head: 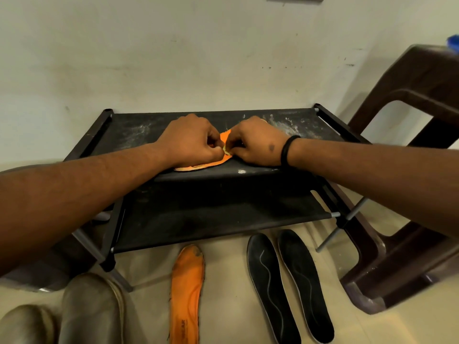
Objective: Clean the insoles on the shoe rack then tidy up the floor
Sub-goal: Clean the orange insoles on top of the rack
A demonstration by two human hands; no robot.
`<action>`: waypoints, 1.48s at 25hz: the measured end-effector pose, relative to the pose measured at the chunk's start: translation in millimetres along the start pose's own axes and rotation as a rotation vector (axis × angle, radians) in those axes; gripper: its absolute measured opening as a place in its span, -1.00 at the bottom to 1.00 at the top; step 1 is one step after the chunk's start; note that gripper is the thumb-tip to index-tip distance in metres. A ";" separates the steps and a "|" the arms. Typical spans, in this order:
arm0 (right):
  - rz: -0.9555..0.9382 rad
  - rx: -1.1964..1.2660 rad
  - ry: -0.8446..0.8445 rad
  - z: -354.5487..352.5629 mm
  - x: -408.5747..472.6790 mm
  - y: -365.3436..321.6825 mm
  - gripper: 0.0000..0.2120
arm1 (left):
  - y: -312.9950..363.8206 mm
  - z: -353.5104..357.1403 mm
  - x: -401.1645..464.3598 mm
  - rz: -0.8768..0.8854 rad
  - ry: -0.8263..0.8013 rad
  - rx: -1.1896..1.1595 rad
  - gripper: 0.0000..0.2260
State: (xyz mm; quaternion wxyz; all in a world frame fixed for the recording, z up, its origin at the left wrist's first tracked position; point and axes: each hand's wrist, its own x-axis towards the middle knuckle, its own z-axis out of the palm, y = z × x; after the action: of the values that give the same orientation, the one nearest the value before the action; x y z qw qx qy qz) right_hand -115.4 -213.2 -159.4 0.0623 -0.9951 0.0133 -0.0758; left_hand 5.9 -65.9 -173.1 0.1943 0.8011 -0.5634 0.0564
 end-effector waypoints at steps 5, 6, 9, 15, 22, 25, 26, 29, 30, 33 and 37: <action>0.025 -0.073 -0.038 -4.0 6.0 10.7 -0.82 | 2.6 -2.2 -1.0 -0.037 -0.017 -0.023 -0.82; 0.067 -0.112 -0.037 -5.0 7.6 15.4 -0.82 | 2.4 -1.9 -0.8 -0.034 -0.016 -0.031 -0.82; 0.123 -0.121 -0.023 -4.7 11.6 17.5 -0.82 | 0.9 -0.7 -1.7 -0.020 0.013 -0.058 -0.80; -0.036 -0.003 -0.045 -4.8 4.7 -13.5 -0.86 | -2.8 -0.8 -2.3 0.021 0.024 -0.016 -0.69; 0.118 -0.081 -0.039 -7.3 13.7 19.4 -0.86 | -3.0 -0.3 0.2 0.002 -0.001 0.000 -0.81; 0.191 -0.047 -0.051 -15.0 10.0 34.4 -0.86 | -4.2 0.6 0.2 0.000 -0.003 -0.012 -0.80; 0.196 -0.018 -0.056 -17.3 8.2 36.4 -0.88 | -4.9 0.7 0.3 -0.003 0.001 -0.013 -0.80; 0.147 0.000 -0.036 -22.3 6.5 37.3 -0.88 | -6.0 1.9 2.0 0.004 0.009 -0.020 -0.80; 0.124 -0.011 -0.029 -24.1 7.0 37.2 -0.86 | -5.8 2.0 2.5 0.006 0.006 -0.020 -0.80; 0.089 -0.041 -0.035 -26.5 9.2 35.6 -0.79 | -7.0 2.3 2.6 0.006 0.005 -0.020 -0.81; 0.086 -0.113 -0.053 -15.2 8.7 29.5 -0.80 | -7.1 2.0 2.1 0.020 0.002 -0.025 -0.80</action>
State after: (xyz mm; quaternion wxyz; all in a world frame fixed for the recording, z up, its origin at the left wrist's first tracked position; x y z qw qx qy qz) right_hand -109.6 -244.7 -146.9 0.0095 -0.9972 0.0584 -0.0459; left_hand 12.9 -66.5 -176.1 0.2042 0.7930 -0.5716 0.0522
